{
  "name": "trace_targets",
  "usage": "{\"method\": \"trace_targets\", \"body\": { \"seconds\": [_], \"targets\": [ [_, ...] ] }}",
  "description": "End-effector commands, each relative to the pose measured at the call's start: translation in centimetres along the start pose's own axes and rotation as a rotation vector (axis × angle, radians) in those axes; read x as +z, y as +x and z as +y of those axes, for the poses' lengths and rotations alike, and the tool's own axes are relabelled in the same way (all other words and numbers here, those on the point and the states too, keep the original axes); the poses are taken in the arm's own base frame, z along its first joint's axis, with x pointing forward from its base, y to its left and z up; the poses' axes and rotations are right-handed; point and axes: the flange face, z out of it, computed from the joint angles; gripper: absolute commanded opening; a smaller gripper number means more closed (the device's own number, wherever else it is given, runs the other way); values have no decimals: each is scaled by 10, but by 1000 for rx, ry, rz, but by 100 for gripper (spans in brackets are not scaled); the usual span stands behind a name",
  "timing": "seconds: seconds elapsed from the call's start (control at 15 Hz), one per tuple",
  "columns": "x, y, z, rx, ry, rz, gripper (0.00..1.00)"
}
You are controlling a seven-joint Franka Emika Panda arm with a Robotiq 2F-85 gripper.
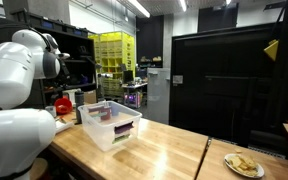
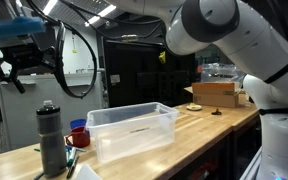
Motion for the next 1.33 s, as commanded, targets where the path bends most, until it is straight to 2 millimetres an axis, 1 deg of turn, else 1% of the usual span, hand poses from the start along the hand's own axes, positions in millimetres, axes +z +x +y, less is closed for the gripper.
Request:
{"method": "trace_targets", "body": {
  "seconds": [0.0,0.27,0.47,0.87,1.0,1.27],
  "targets": [
    [-4,10,6,32,9,-25,100],
    [1,20,11,54,20,-50,100],
    [11,25,10,71,29,-79,100],
    [28,29,1,78,45,-118,100],
    [31,25,-1,71,44,-117,100],
    [34,26,-8,68,57,-97,100]
  ]
}}
